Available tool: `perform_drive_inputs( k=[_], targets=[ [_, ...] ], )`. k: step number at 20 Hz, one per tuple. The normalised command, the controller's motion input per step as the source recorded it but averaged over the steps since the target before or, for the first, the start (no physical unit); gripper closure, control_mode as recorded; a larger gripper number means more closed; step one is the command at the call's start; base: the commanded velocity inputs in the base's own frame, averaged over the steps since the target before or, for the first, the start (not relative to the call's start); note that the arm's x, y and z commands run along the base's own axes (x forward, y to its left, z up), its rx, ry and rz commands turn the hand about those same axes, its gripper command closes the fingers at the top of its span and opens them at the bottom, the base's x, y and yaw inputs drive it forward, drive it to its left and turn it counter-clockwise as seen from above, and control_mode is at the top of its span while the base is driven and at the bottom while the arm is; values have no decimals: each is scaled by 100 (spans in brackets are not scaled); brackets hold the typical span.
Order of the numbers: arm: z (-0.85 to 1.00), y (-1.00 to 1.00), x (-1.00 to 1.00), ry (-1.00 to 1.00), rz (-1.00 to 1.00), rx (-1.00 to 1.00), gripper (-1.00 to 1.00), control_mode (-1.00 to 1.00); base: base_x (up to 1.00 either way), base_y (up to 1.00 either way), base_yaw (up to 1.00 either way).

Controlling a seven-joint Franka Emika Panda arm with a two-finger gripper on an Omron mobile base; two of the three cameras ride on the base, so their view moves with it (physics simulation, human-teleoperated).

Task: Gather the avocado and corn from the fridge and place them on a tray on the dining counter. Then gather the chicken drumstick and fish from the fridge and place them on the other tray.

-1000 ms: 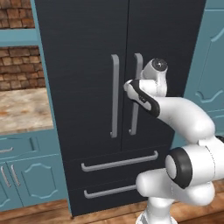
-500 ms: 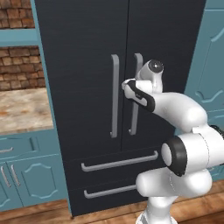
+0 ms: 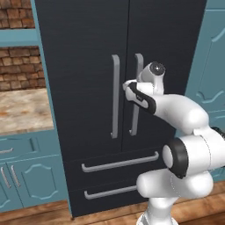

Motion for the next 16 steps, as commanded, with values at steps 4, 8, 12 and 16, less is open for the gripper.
perform_drive_inputs(
  k=[4,8,12,16],
  targets=[
    [6,-37,-61,0,-4,-1,100,-100,0,0,0],
    [11,-49,-76,0,-10,0,100,-100,0,0,0],
    [2,-70,-60,6,-13,0,100,-100,0,0,0],
    [13,-86,-48,8,-5,0,100,-100,0,0,0]
  ],
)
